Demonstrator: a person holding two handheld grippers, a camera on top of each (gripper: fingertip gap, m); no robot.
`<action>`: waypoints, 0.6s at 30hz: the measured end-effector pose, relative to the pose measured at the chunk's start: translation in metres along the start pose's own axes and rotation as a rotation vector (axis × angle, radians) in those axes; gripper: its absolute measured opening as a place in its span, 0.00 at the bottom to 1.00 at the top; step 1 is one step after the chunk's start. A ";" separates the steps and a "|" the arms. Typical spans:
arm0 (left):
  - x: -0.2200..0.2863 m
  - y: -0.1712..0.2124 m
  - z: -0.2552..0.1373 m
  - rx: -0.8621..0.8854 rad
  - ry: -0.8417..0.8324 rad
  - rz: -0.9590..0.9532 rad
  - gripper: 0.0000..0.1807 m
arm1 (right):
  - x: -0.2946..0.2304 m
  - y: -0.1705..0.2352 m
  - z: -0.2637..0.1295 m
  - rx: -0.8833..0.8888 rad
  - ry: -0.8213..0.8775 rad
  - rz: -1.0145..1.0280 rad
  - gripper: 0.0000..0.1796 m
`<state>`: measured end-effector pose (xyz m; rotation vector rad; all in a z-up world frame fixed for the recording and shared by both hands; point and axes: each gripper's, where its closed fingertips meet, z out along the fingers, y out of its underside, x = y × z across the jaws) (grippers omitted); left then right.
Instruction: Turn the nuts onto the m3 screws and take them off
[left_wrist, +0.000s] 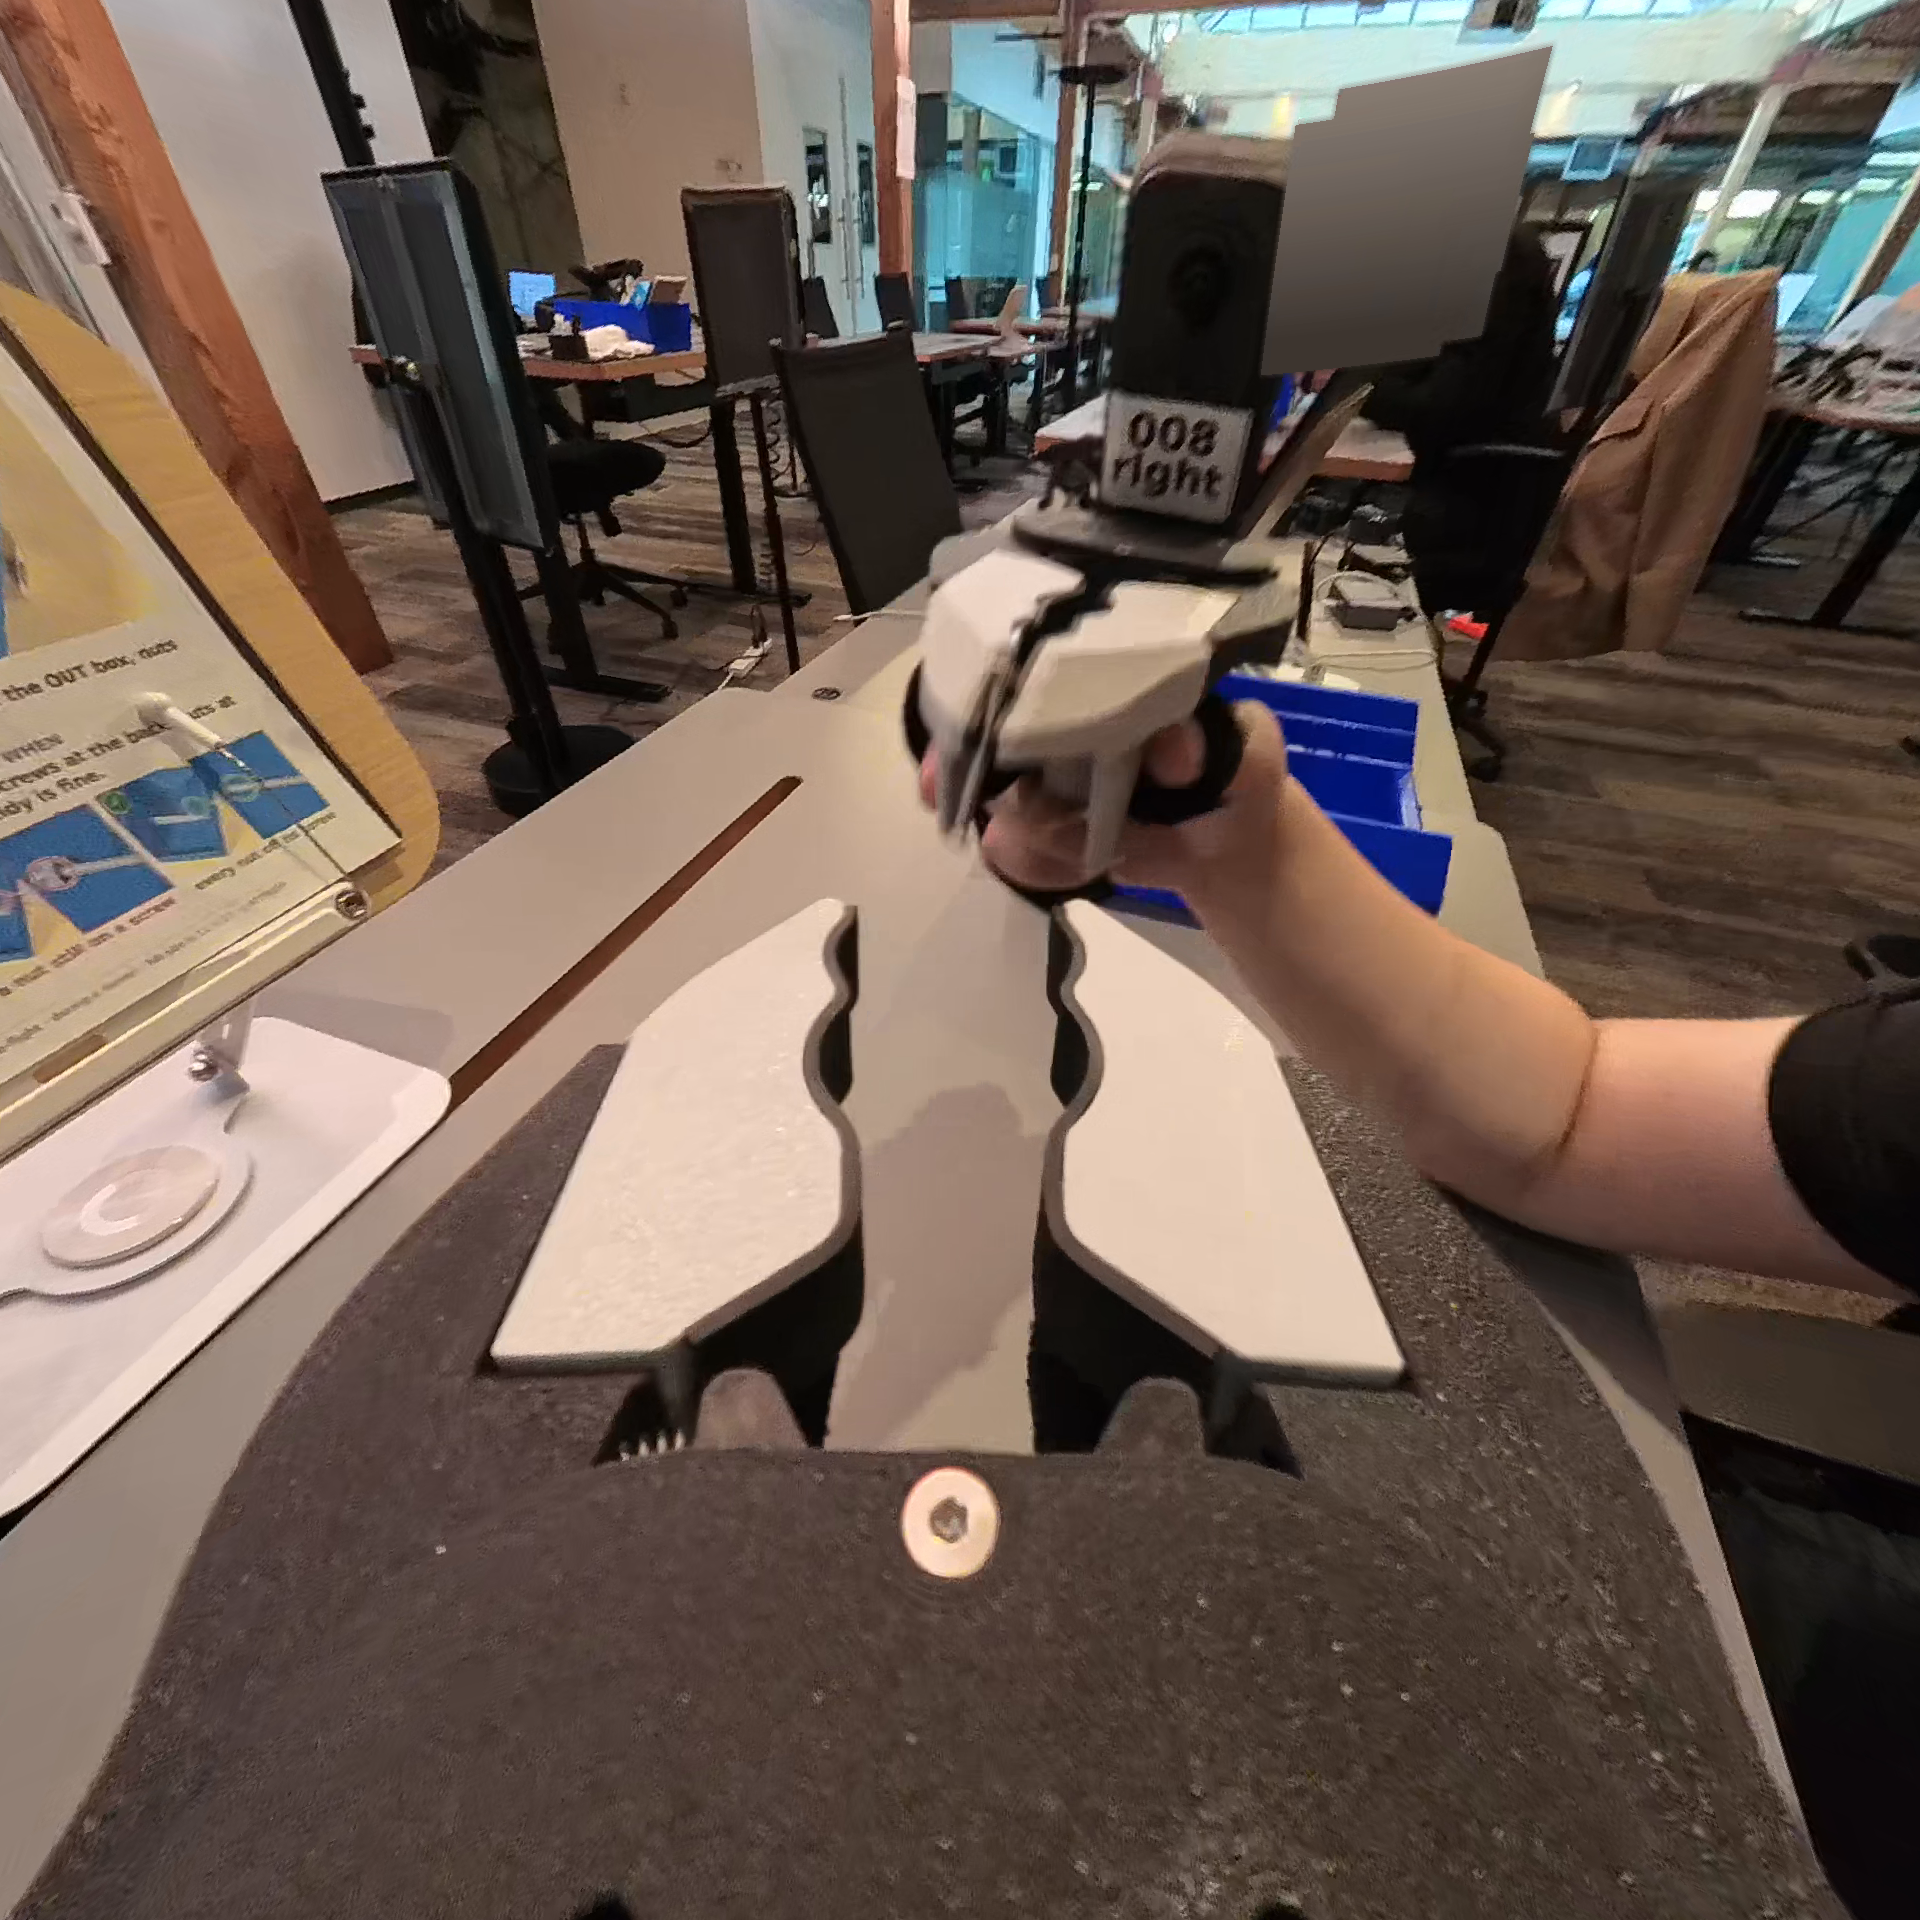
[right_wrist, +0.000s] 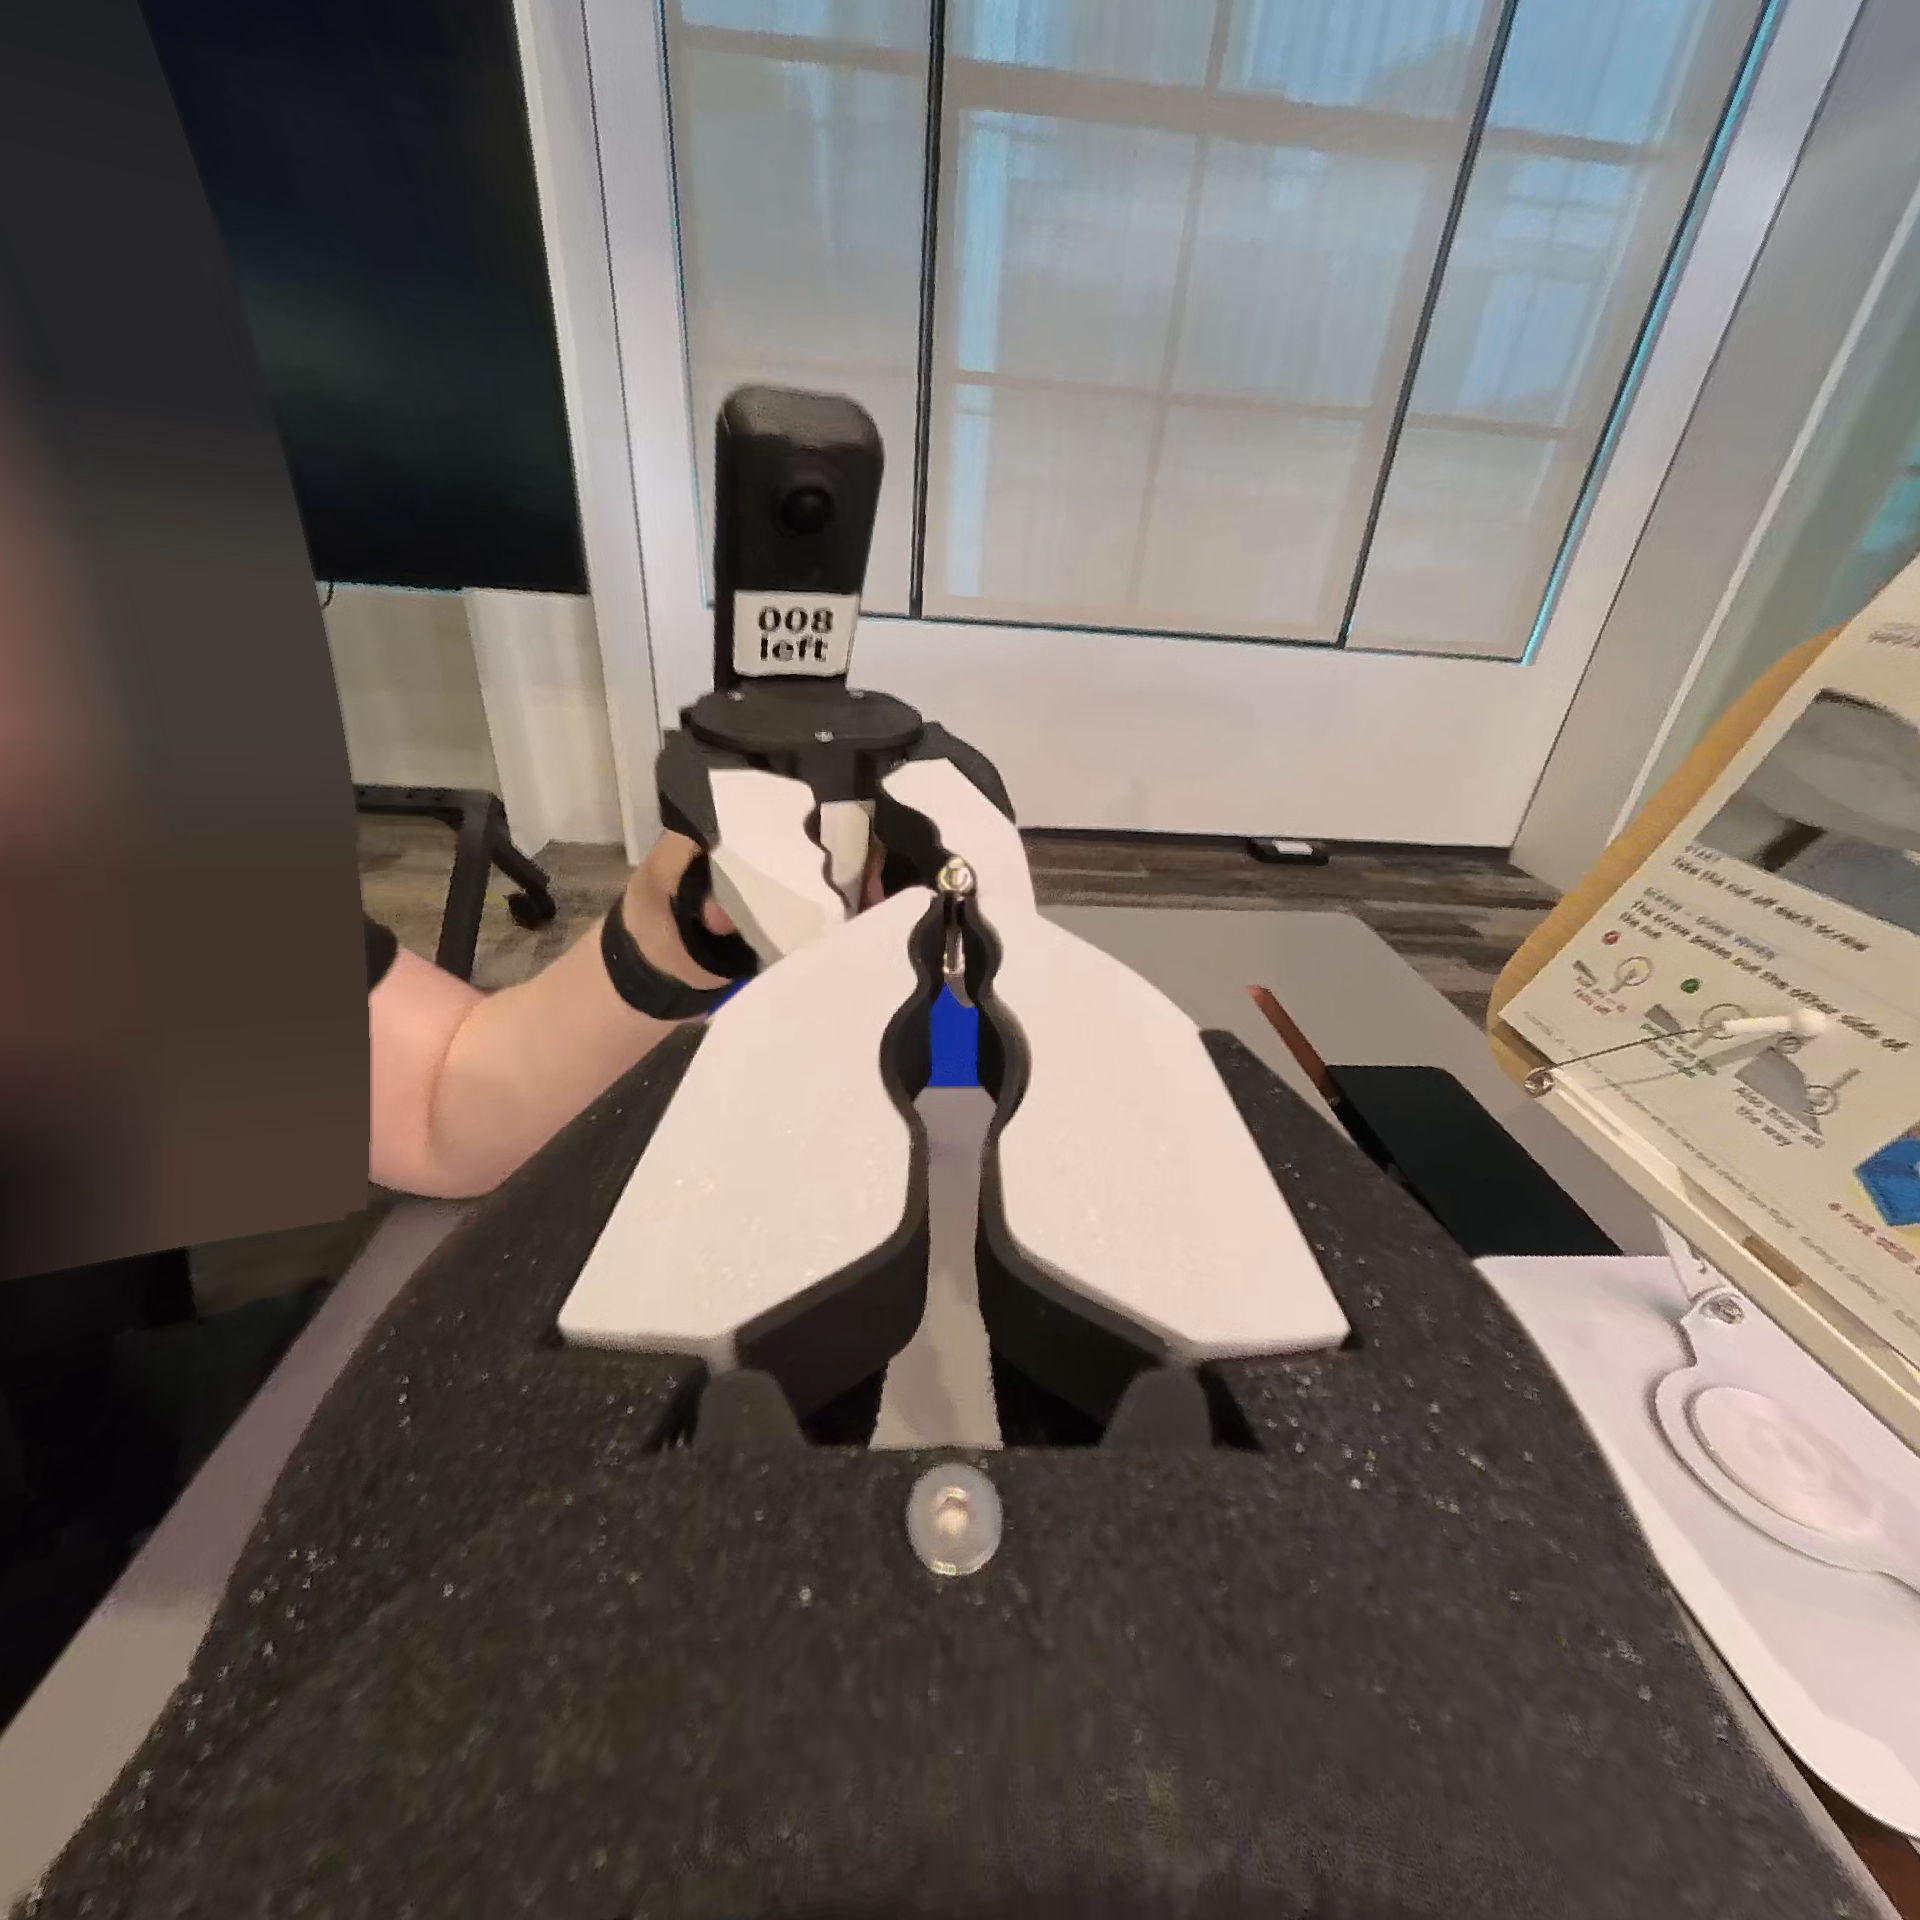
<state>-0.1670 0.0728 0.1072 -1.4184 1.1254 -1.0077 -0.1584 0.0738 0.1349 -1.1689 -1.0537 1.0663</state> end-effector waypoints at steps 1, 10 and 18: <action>0.002 -0.001 -0.002 0.000 0.006 0.007 0.17 | -0.002 -0.006 -0.007 0.018 0.008 0.001 0.01; 0.020 -0.018 -0.015 0.062 0.049 0.024 0.13 | -0.017 -0.035 -0.100 -0.098 0.280 -0.043 0.01; 0.028 -0.022 -0.020 0.054 0.039 0.051 0.12 | -0.017 0.001 -0.282 -0.647 0.680 0.224 0.01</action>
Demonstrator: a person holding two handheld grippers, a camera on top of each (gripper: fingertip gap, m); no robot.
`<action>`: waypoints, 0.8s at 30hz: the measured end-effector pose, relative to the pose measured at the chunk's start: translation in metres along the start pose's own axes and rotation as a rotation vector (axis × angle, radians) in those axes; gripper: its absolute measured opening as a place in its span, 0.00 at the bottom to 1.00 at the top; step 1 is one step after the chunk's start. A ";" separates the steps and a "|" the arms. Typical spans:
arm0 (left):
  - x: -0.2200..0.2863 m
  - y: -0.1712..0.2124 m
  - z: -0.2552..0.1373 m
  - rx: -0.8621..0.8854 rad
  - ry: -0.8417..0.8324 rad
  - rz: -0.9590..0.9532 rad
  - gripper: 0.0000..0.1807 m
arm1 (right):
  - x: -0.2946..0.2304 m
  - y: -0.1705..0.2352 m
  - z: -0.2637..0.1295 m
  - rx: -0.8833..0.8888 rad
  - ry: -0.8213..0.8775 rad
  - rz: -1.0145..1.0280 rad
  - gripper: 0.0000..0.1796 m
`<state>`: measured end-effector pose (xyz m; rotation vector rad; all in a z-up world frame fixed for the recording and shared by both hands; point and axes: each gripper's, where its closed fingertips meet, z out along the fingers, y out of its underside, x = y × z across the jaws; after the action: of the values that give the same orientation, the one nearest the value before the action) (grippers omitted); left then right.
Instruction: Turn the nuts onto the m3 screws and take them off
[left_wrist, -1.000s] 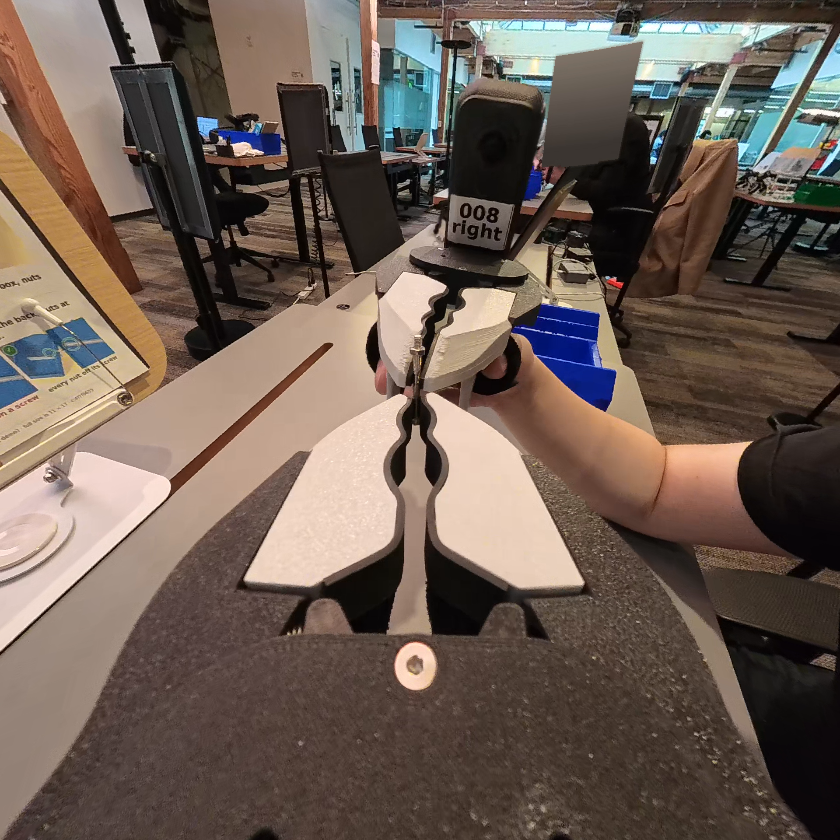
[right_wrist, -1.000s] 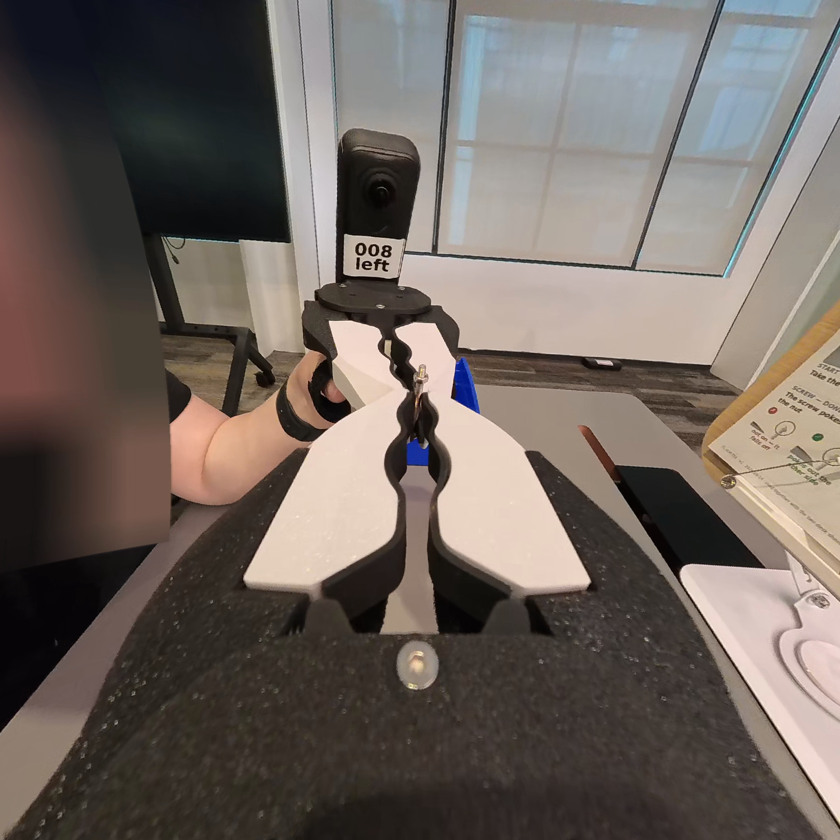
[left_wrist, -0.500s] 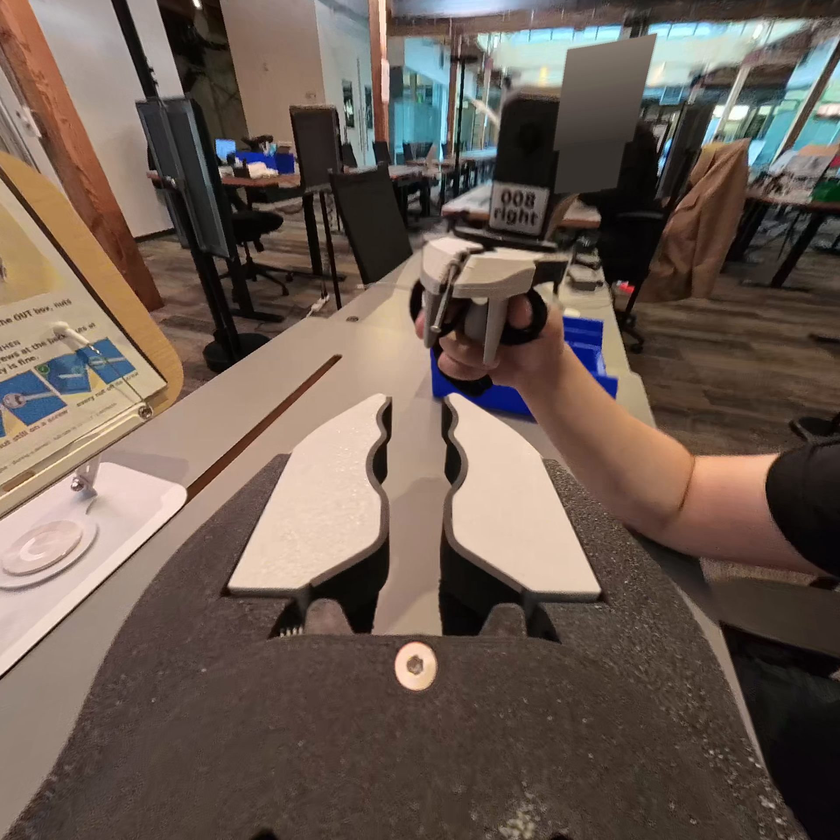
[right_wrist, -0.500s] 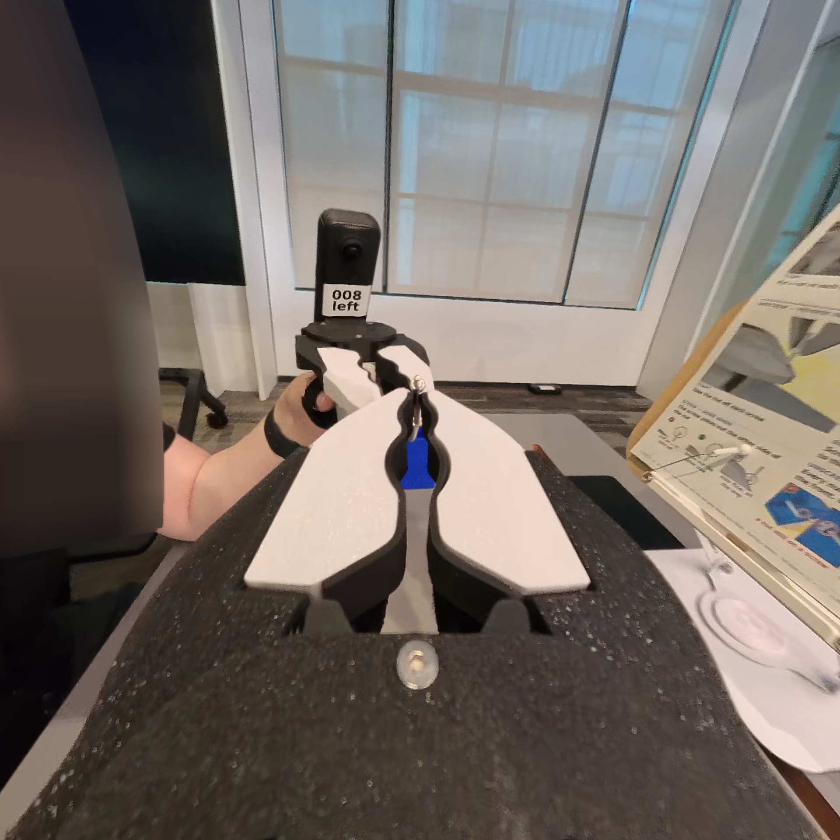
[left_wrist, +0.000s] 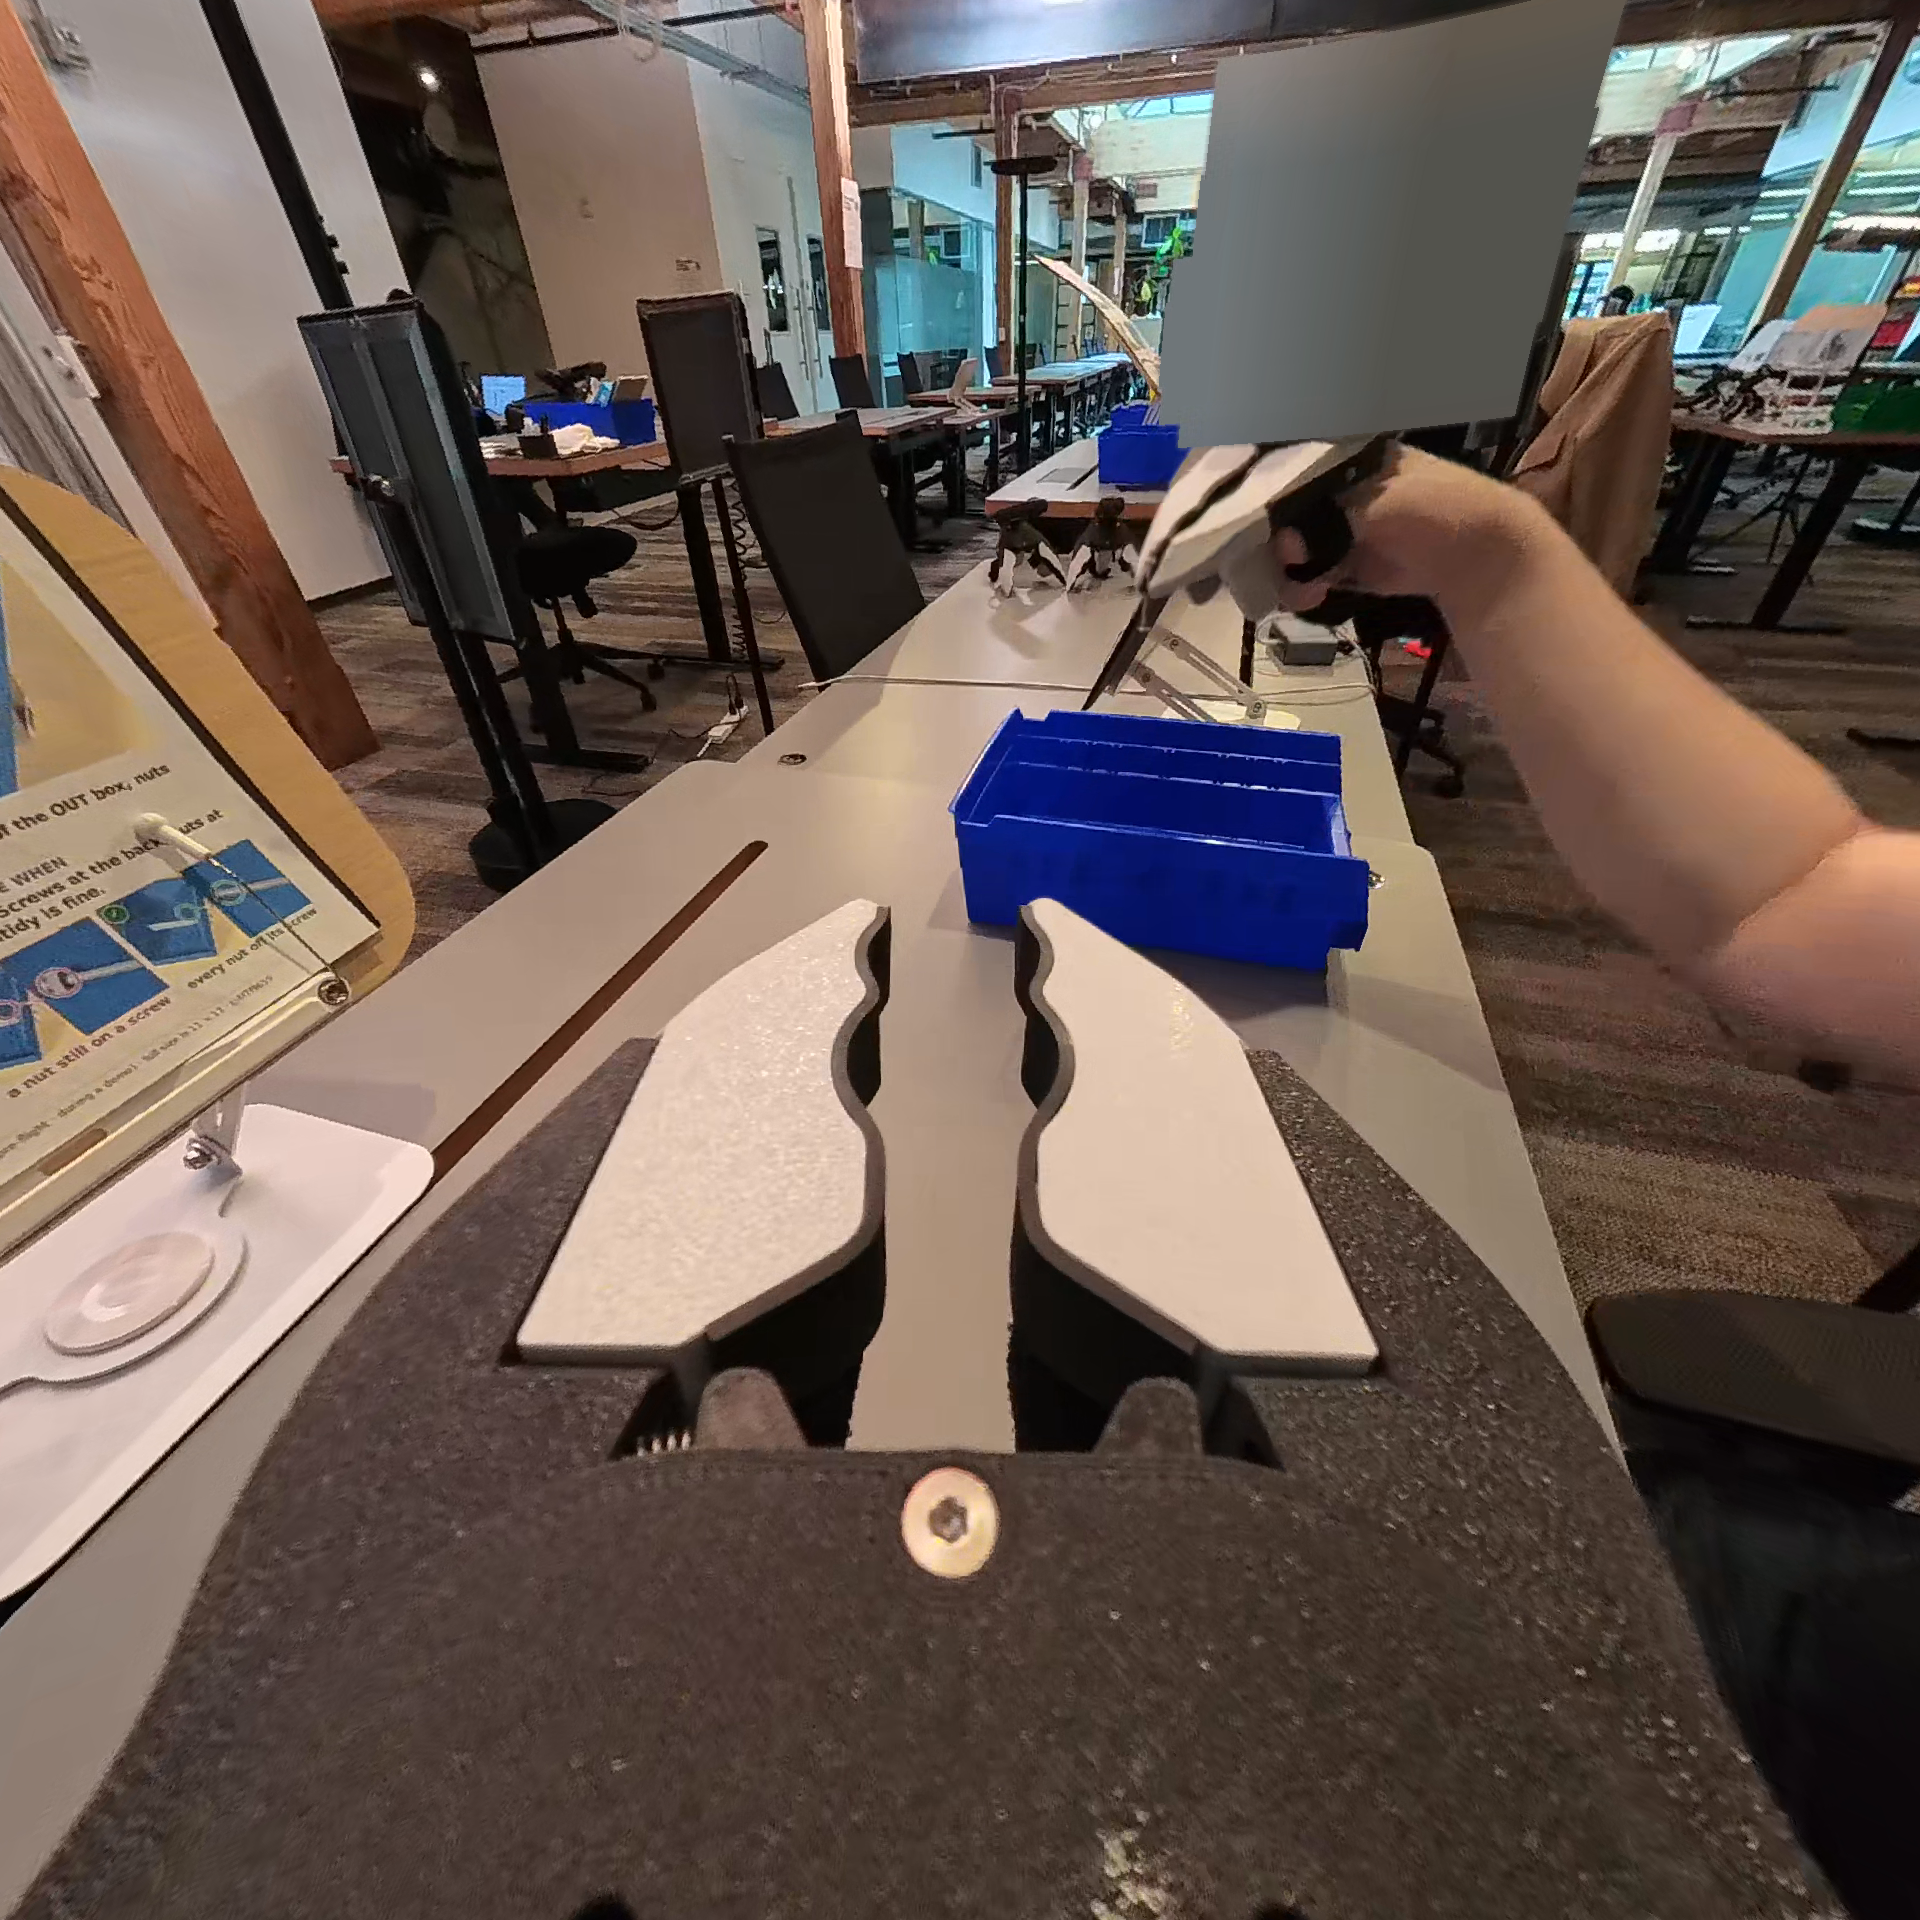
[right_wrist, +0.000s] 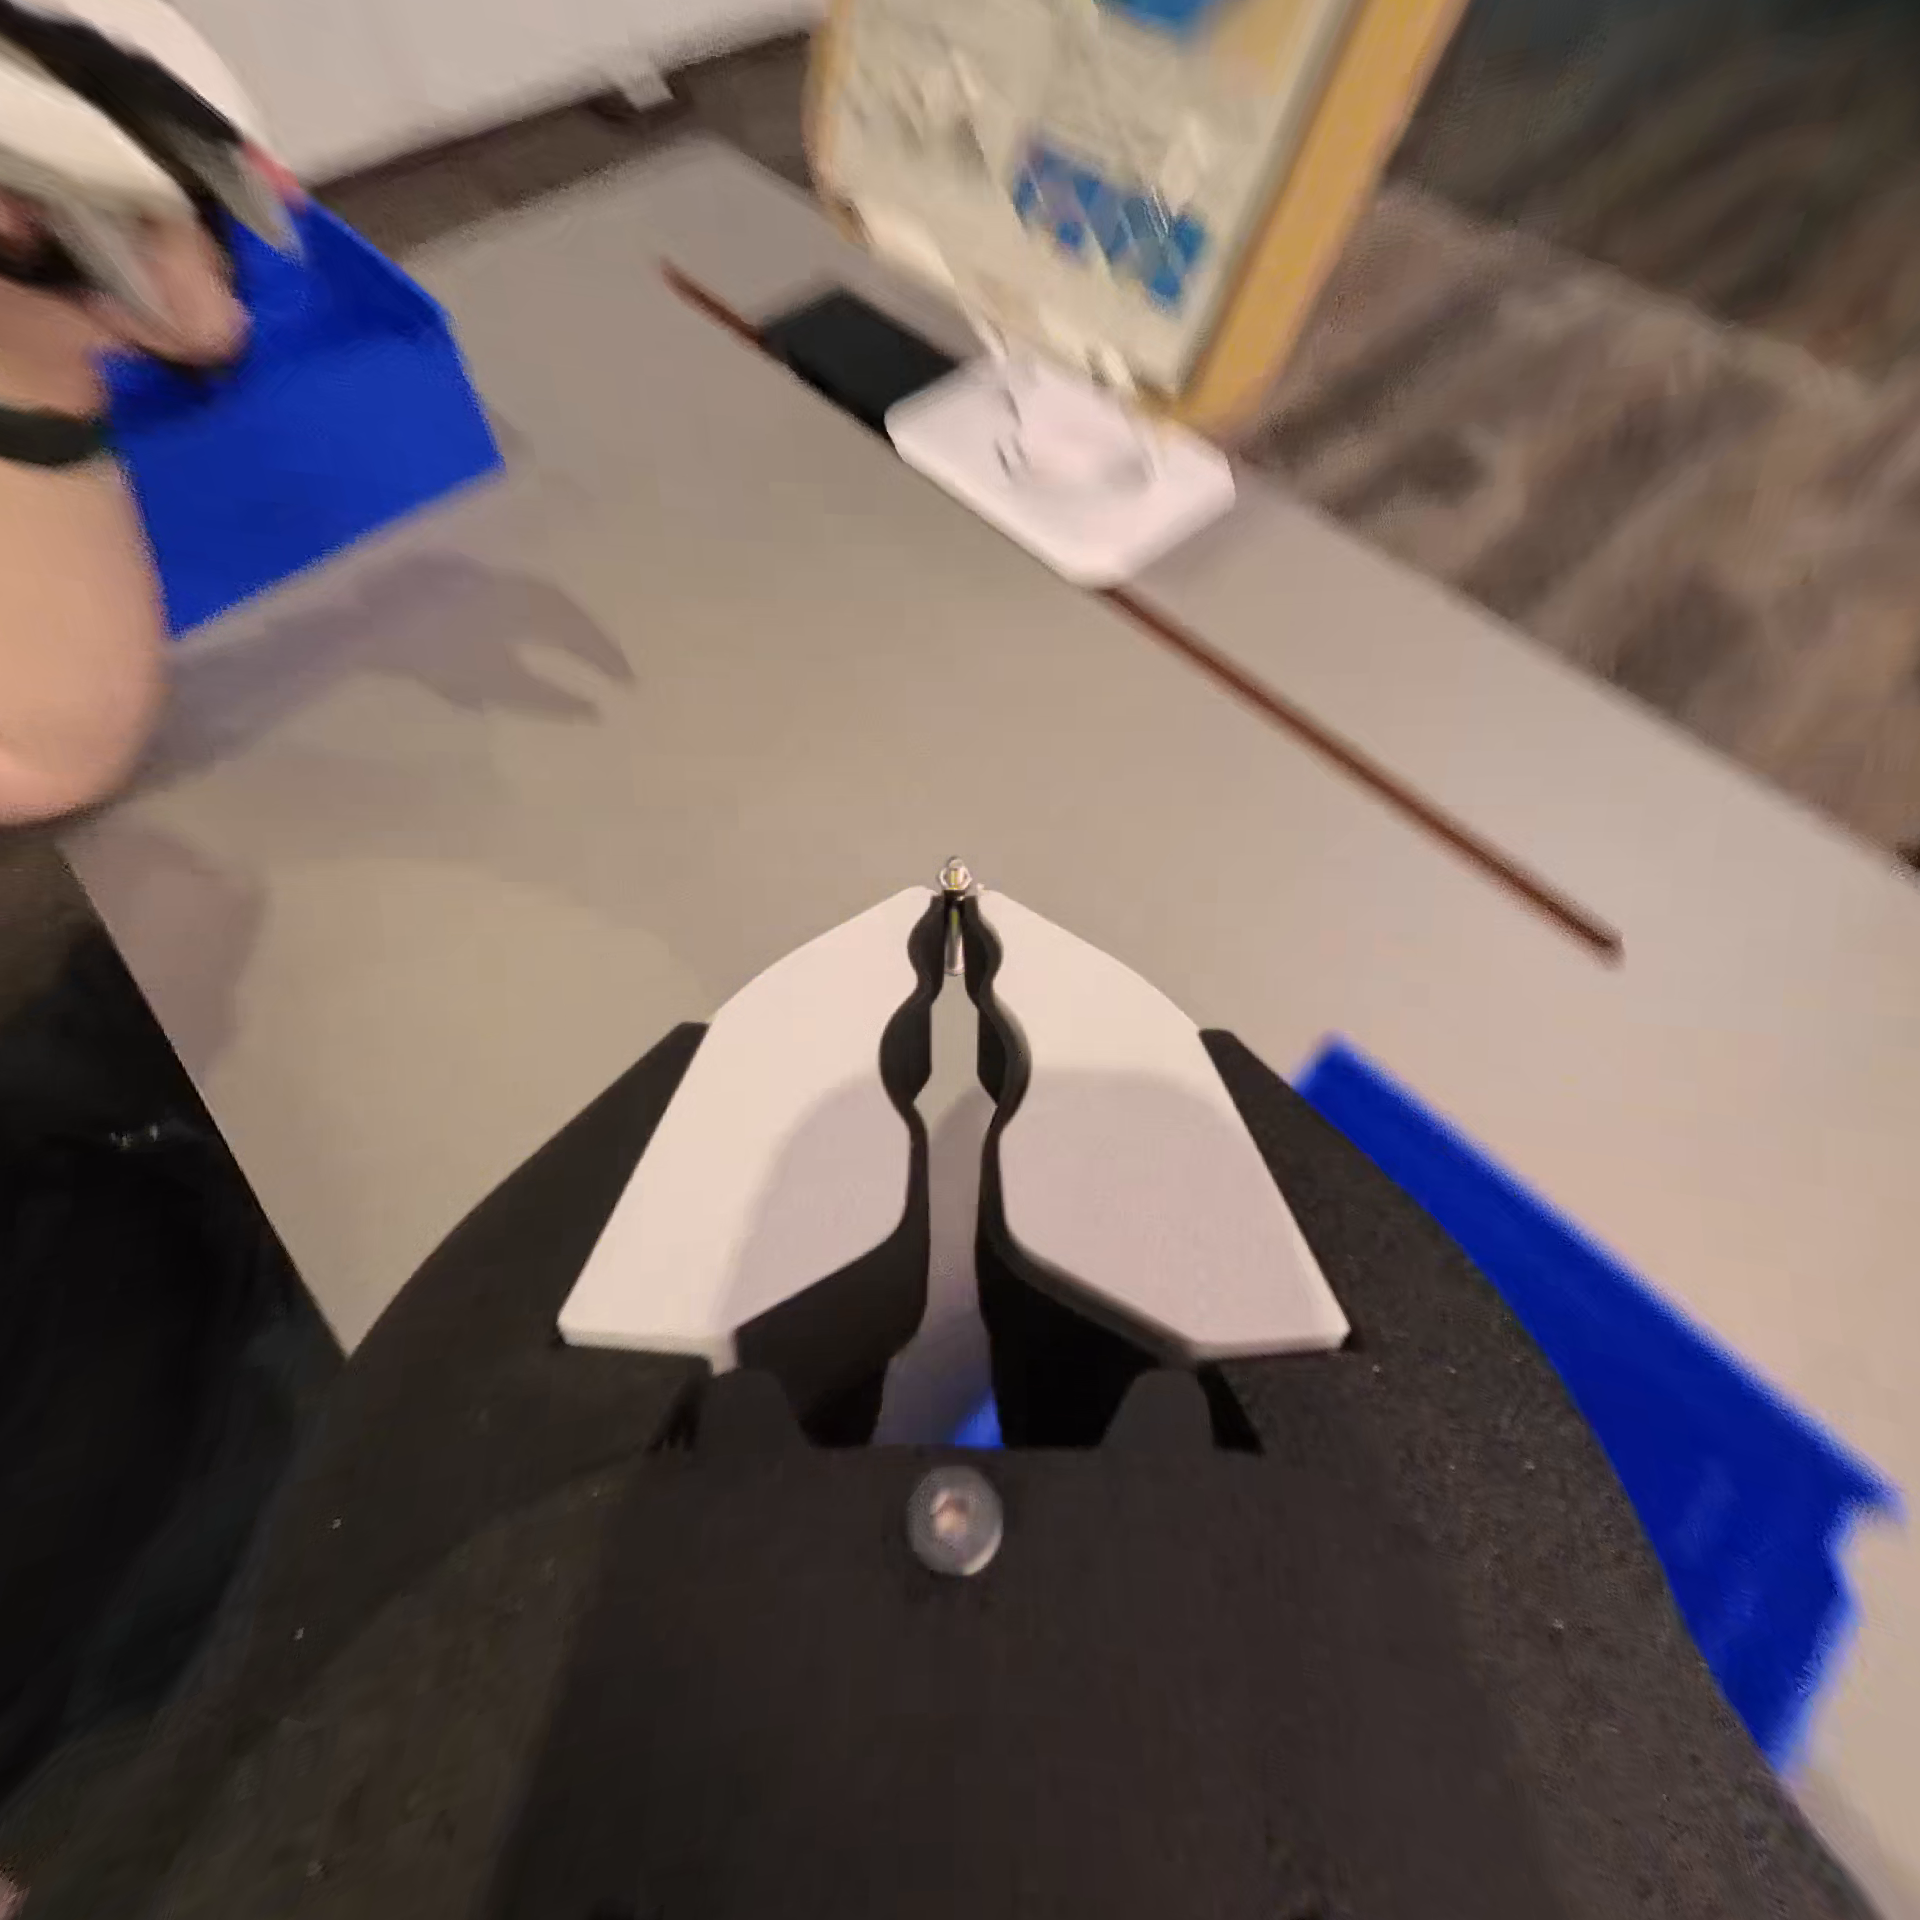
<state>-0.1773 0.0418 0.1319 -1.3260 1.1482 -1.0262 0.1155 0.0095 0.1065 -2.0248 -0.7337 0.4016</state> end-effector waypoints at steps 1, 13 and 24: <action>0.001 0.001 0.001 -0.010 0.001 0.005 0.12 | 0.014 0.021 -0.006 -0.077 0.024 0.054 0.01; 0.010 0.020 0.023 -0.110 -0.035 0.030 0.12 | 0.120 0.218 0.001 -0.682 0.232 0.547 0.01; 0.034 0.015 0.034 -0.144 -0.069 0.093 0.12 | 0.148 0.265 0.039 -0.832 0.226 0.623 0.02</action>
<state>-0.1394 0.0143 0.1136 -1.3966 1.2386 -0.8374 0.2986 0.0229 -0.1386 -3.0287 -0.0844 0.2124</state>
